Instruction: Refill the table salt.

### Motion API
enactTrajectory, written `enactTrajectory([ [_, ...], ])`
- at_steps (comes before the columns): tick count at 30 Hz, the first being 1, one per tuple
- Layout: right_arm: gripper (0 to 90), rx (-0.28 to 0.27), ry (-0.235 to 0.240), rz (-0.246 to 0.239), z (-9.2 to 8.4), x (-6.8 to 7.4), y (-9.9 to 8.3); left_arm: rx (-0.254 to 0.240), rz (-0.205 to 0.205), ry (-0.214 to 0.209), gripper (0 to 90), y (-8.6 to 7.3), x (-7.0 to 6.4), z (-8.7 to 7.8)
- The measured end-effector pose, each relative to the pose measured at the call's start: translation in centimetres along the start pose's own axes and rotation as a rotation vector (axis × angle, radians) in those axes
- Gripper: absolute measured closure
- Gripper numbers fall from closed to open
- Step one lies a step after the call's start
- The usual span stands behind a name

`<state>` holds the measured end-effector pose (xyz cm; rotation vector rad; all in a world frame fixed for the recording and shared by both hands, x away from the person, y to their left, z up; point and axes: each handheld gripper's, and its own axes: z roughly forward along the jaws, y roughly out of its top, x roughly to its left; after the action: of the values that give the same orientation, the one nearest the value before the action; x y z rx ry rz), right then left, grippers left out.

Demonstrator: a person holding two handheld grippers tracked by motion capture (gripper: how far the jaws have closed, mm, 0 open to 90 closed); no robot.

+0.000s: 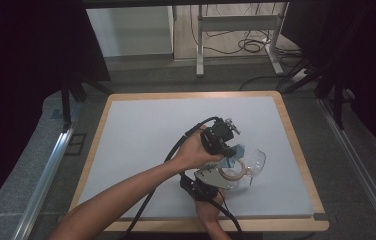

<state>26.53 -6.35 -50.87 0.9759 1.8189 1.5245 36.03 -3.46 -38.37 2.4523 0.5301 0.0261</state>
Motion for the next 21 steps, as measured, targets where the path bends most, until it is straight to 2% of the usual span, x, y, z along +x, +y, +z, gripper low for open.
enactTrajectory([
  [9,48.6,0.004,0.002,-0.008,-0.17,-0.21,0.05,0.005,0.001,-0.008,90.0,0.11,0.02,0.21],
  [21,49.2,0.001,-0.001,0.041,0.12,-0.38,0.14,0.008,0.002,0.004,90.0,0.27,-0.08,0.36],
])
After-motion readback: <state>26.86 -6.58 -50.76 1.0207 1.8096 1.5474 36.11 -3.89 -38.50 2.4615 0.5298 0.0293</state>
